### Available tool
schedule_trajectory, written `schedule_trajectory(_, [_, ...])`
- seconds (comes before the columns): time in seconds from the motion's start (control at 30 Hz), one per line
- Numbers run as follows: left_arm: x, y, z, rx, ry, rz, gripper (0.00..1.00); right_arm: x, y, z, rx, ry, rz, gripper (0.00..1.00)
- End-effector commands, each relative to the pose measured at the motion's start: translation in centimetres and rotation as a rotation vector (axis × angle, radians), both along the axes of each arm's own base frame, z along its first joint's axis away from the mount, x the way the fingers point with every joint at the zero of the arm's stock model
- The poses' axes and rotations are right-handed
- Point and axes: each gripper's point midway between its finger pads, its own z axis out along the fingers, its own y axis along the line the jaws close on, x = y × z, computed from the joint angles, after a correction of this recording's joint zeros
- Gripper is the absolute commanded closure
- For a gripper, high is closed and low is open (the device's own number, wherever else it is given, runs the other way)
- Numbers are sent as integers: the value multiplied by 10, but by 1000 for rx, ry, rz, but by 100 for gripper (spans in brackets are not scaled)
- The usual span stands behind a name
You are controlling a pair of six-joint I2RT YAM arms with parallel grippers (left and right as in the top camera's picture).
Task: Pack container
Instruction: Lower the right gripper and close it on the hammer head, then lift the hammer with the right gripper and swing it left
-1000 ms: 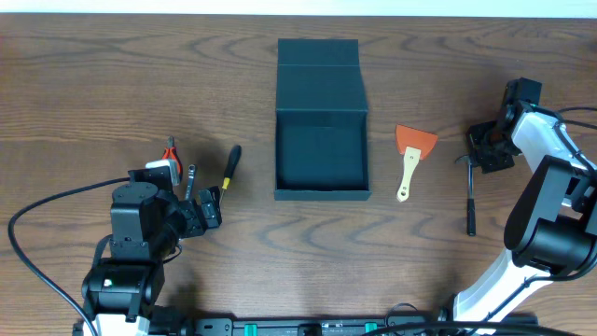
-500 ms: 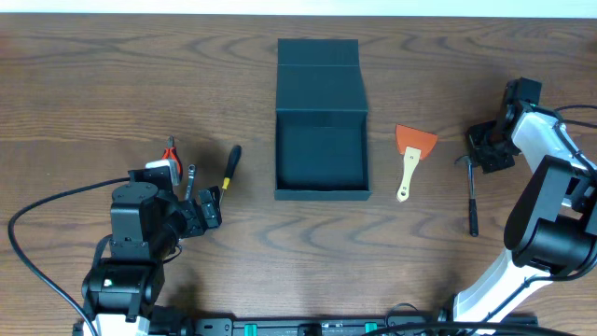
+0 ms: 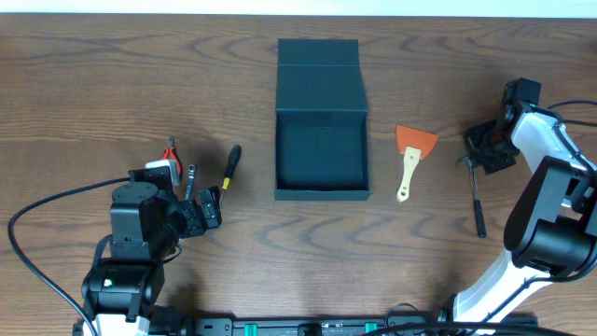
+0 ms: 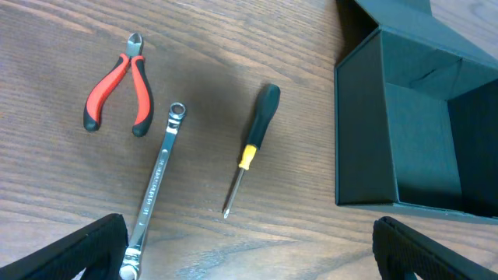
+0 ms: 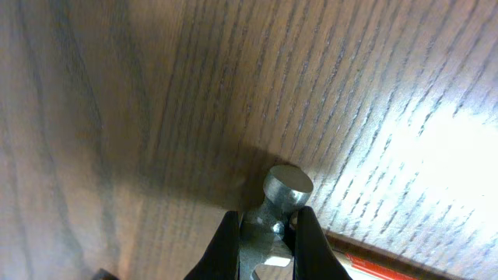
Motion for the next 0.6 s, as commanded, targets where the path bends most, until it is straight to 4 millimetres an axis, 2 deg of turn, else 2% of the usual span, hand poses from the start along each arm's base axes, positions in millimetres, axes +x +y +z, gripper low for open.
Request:
schedule_trajectory(0.0, [3,0,8,-2,-17,9,2,-5,-2,10,-75,12,80,99])
schedule_trajectory(0.2, [3,0,8,-3,-17,9,1,4,0,27,-155,-18,207,99])
schedule_trajectory(0.47, [3,0,8,-2,-17,9,2,14,4,46,-204,-67,270,99])
schedule_trajectory(0.57, [3,0,8,-2,-17,9,1,21,8,54,-236,-94,356,99])
